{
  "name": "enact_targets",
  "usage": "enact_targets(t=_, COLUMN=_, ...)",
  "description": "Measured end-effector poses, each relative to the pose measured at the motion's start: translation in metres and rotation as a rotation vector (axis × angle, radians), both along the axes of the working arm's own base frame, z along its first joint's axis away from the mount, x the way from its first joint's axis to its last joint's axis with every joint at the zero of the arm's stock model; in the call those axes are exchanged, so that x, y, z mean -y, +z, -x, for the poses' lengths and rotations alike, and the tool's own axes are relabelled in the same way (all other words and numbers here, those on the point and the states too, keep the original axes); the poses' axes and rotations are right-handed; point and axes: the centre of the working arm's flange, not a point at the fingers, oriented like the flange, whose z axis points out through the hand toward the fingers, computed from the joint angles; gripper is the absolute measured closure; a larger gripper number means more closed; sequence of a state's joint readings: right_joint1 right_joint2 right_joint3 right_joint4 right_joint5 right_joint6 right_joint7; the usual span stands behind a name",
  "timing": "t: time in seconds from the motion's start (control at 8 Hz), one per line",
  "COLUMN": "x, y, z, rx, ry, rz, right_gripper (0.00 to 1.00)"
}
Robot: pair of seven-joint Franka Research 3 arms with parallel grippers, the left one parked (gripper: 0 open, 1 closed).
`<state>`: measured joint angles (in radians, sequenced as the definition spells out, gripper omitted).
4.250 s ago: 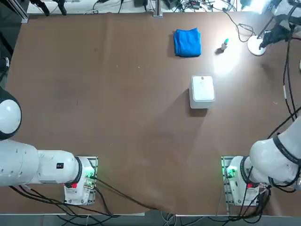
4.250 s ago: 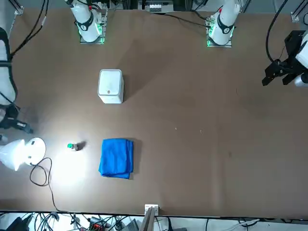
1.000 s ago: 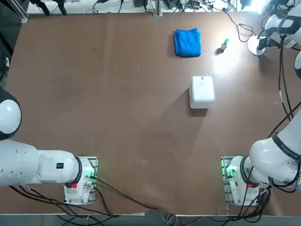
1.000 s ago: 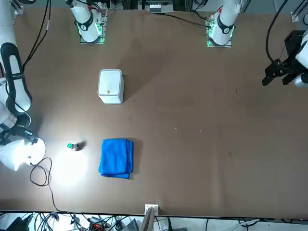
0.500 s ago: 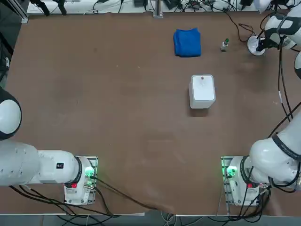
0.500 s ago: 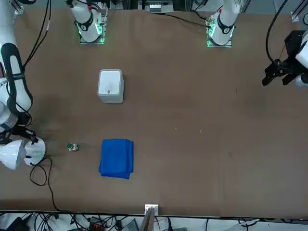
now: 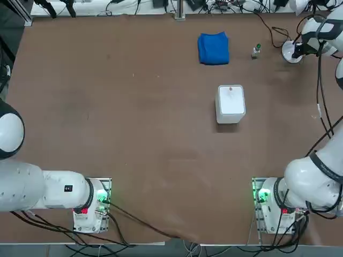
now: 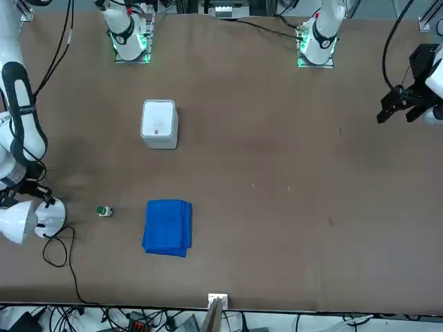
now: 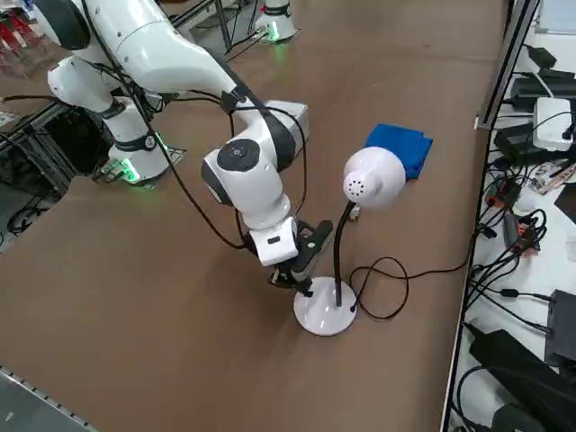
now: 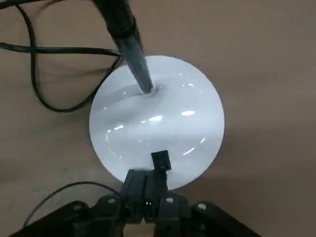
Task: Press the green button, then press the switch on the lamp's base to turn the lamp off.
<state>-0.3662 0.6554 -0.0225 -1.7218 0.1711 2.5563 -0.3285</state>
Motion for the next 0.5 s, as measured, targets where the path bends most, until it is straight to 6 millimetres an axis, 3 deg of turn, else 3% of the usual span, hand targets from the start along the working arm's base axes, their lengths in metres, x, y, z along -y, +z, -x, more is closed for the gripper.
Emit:
enact_targets(t=0.12, x=-0.003, y=0.011, z=0.002, rx=-0.038, ry=0.008, rz=-0.027, right_gripper=0.98)
enact_targets(t=0.25, x=-0.008, y=0.037, z=0.005, rx=-0.09, ry=0.021, rz=-0.067, right_gripper=0.95)
enact_targets(t=0.5, x=-0.023, y=0.12, z=0.025, rx=-0.204, ry=0.058, rz=-0.153, right_gripper=0.9)
